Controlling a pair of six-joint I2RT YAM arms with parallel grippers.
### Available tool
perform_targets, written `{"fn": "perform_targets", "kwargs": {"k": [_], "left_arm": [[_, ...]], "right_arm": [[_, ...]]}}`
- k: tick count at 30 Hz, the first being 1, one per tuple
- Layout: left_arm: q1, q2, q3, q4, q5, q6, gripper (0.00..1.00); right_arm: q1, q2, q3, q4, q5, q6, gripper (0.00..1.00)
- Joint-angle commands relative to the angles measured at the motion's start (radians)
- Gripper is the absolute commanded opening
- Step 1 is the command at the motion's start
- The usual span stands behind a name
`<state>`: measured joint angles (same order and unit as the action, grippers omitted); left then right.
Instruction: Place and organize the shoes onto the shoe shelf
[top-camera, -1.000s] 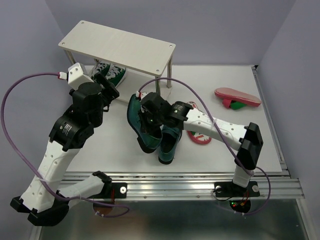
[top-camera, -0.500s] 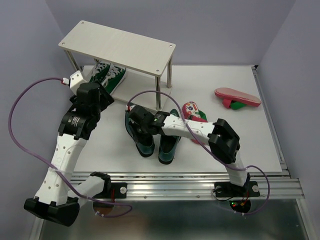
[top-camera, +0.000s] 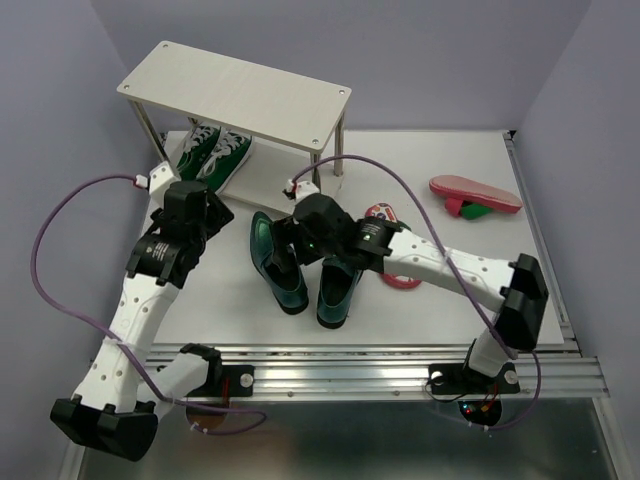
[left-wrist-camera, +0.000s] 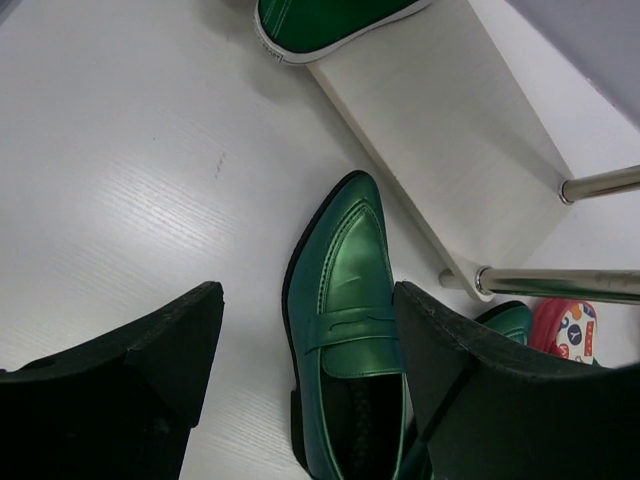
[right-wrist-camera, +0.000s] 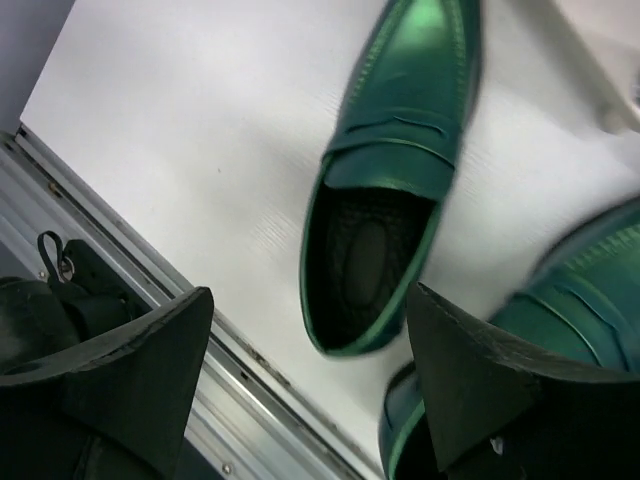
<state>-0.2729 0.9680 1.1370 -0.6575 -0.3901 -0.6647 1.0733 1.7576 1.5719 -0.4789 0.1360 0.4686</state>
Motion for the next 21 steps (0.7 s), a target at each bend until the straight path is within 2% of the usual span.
{"fn": "perform_targets", "kwargs": {"k": [1, 3, 5, 9, 12, 21], "left_arm": [[0.004, -0.063, -0.098, 0.067, 0.092, -0.049, 0.78], [-0.005, -0.011, -0.144, 0.059, 0.138, -0.055, 0.78], [-0.034, 0.027, -0.164, -0.004, 0.117, -0.133, 0.79], [-0.176, -0.003, -0.262, 0.039, 0.106, -0.286, 0.80], [-0.228, -0.005, -0.327, 0.059, 0.132, -0.371, 0.80], [-0.324, 0.031, -0.410, 0.056, 0.187, -0.499, 0.78]], "right_arm": [[-0.021, -0.191, -0.123, -0.033, 0.236, 0.050, 0.88], [-0.053, -0.246, -0.168, -0.047, 0.255, 0.092, 0.93], [-0.105, -0.302, -0.211, -0.058, 0.270, 0.120, 0.99], [-0.177, -0.444, -0.294, -0.101, 0.316, 0.157, 1.00], [-0.203, -0.487, -0.311, -0.139, 0.342, 0.151, 1.00], [-0.213, -0.488, -0.328, -0.175, 0.355, 0.156, 1.00]]}}
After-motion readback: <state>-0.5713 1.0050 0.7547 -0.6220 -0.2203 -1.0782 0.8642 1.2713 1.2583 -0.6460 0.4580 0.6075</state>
